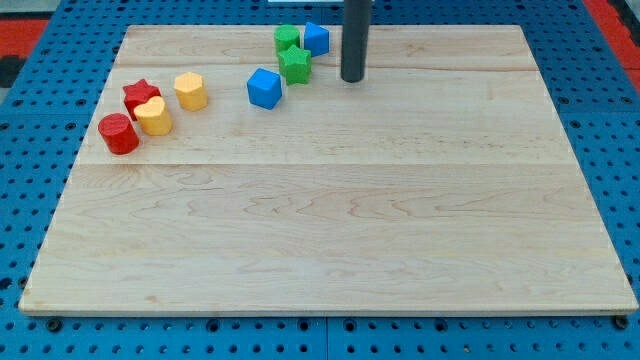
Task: Push the green star into the blue cube
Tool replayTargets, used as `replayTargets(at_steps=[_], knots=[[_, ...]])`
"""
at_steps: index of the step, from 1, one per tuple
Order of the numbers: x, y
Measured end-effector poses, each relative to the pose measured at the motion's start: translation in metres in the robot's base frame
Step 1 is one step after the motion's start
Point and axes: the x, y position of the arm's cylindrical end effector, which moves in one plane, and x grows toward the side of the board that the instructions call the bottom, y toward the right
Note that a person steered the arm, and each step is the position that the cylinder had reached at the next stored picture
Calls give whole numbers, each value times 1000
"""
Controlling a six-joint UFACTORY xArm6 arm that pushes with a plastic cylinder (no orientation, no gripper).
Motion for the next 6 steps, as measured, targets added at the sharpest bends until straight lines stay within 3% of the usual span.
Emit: replayTargets(at_steps=[1,3,5,6], knots=[[-22,-30],[5,-72],[-6,26],[-38,26]])
